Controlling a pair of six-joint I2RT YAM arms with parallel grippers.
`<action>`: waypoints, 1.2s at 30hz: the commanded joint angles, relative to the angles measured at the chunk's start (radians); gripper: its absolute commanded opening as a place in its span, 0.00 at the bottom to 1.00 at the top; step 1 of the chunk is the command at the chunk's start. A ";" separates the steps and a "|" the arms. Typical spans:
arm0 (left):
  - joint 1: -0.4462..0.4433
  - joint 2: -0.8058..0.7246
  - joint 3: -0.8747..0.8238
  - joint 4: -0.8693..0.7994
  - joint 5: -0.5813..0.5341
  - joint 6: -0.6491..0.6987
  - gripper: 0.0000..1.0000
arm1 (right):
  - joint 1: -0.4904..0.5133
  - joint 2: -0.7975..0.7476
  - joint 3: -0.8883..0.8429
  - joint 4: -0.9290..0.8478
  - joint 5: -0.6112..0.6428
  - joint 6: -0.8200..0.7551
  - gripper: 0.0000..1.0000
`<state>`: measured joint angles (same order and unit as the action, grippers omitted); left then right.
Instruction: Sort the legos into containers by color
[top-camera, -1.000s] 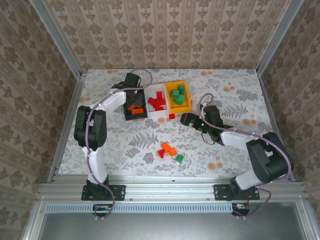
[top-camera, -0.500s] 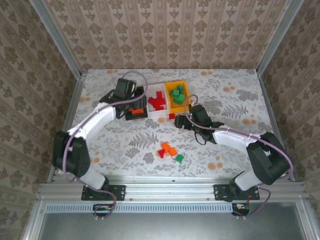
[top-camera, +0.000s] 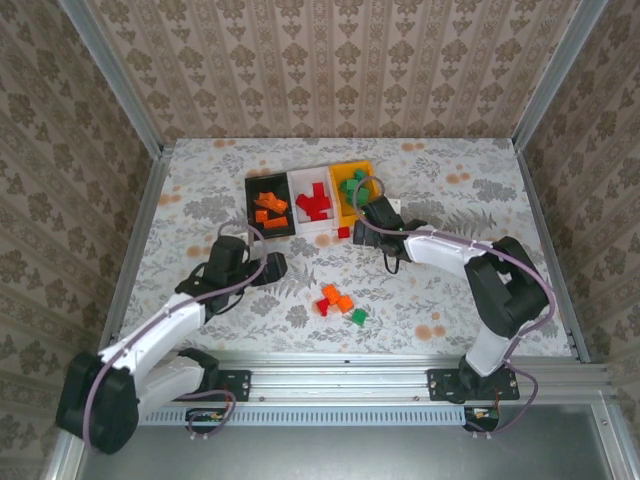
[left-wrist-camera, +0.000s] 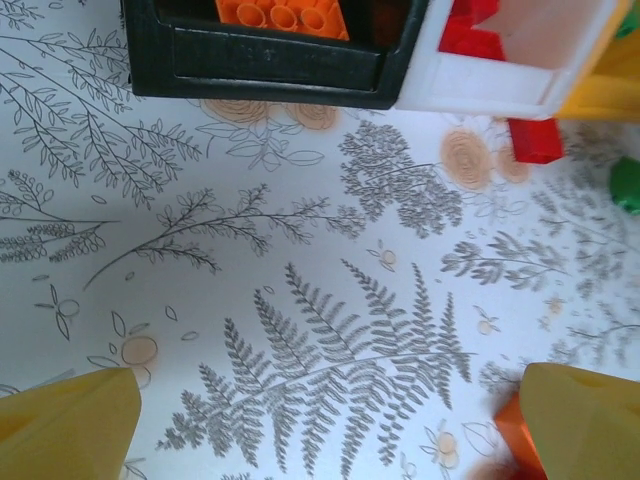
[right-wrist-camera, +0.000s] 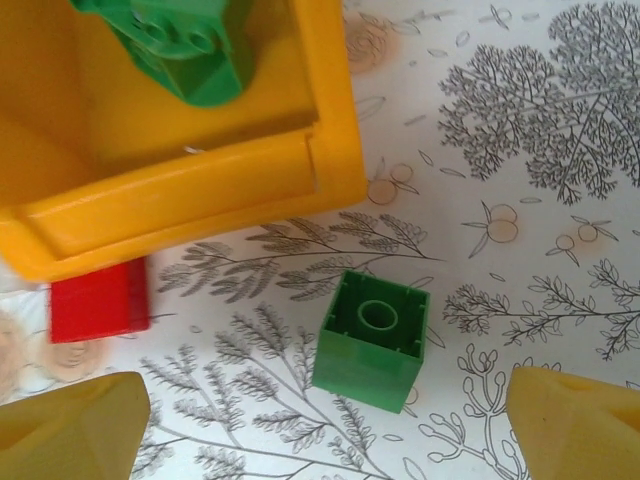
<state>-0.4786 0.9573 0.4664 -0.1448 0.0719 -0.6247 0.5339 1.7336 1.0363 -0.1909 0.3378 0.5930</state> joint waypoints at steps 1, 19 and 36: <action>-0.009 -0.117 -0.044 0.063 0.022 -0.067 1.00 | -0.002 0.032 0.046 -0.066 0.061 0.043 0.91; -0.010 -0.193 -0.114 0.071 0.047 -0.104 1.00 | -0.017 0.163 0.080 -0.027 0.084 0.083 0.43; -0.008 -0.125 -0.177 0.243 0.046 -0.269 1.00 | -0.009 -0.092 0.088 0.012 -0.018 -0.109 0.28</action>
<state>-0.4839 0.8124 0.3489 -0.0353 0.1089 -0.7761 0.5404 1.6093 1.0214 -0.1635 0.3855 0.5659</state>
